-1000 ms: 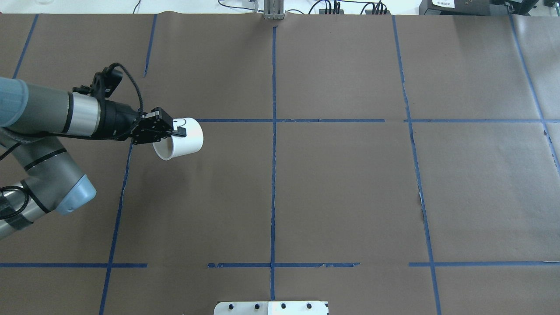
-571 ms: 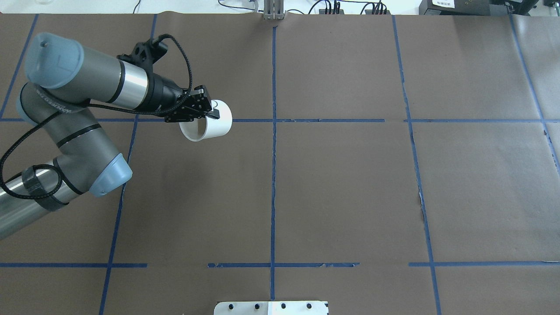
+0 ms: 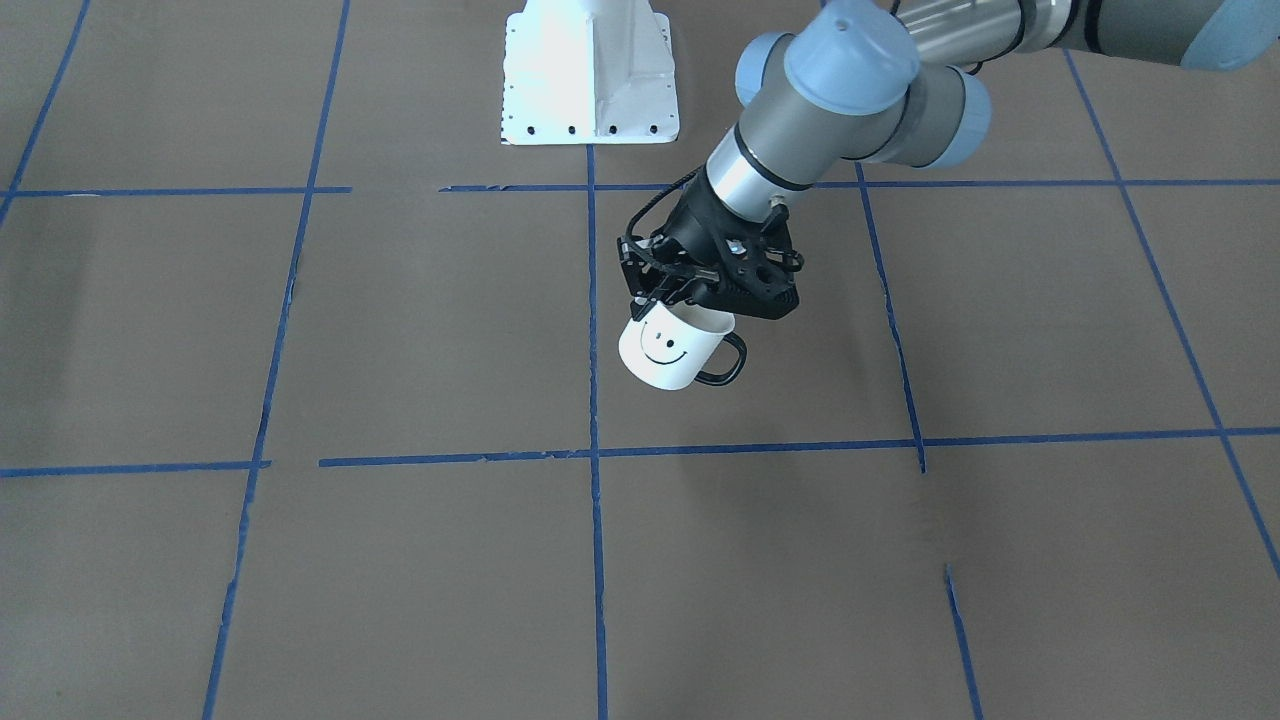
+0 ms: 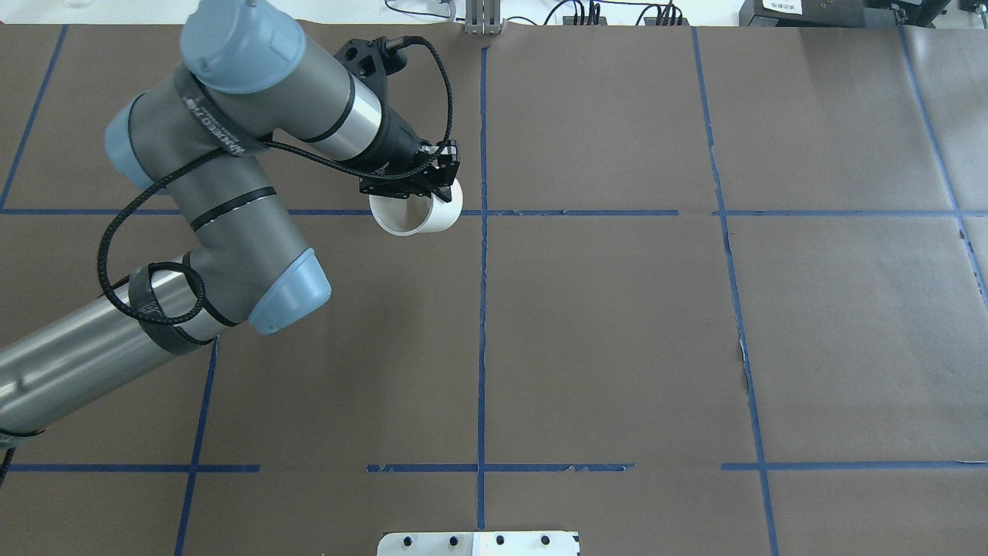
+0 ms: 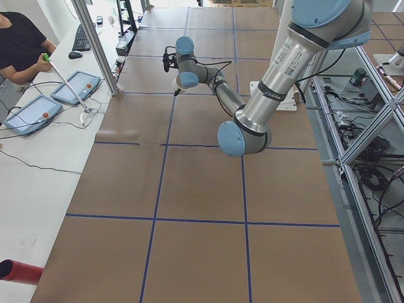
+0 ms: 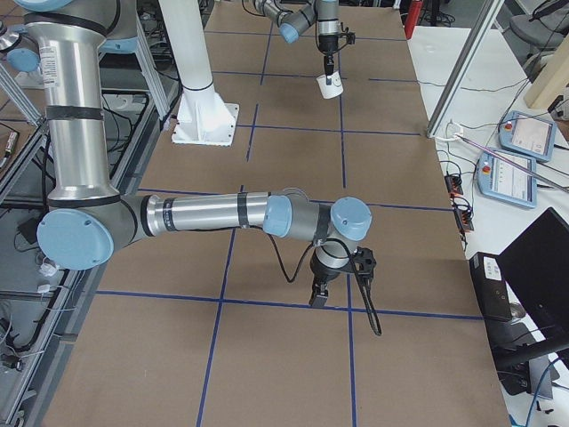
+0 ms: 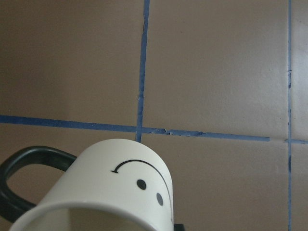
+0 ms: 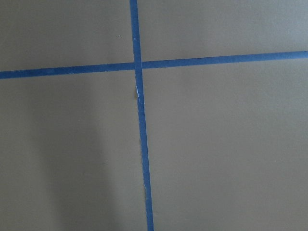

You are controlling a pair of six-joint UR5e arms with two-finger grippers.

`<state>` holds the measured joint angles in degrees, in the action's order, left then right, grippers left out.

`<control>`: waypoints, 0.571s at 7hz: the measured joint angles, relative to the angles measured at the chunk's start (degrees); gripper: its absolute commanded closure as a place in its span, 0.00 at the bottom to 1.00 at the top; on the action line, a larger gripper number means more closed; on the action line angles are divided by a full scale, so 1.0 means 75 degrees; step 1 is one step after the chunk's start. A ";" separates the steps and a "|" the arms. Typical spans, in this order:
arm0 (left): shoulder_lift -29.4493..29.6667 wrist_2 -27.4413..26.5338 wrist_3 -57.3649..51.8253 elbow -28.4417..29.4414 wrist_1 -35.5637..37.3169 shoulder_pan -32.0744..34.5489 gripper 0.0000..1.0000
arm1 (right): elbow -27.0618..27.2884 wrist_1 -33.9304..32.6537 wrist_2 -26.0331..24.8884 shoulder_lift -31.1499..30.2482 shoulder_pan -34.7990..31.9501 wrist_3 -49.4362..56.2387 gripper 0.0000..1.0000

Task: Flip mug
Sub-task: 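Lift the mug with the left gripper and carry it toward the table center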

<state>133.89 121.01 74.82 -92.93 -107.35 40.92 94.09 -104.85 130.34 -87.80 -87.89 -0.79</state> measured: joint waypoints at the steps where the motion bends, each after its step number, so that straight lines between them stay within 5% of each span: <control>1: 0.0371 -0.0207 -0.0376 0.0199 0.0638 -0.0225 1.00 | 0.0005 0.0000 0.0000 0.0000 0.0000 0.0000 0.00; 4: 0.1507 -0.0370 -0.1538 0.1141 0.2109 -0.0447 1.00 | 0.0006 0.0000 0.0000 0.0000 0.0000 0.0000 0.00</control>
<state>145.19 118.24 63.28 -84.37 -91.53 37.57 94.13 -104.85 130.34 -87.80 -87.89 -0.79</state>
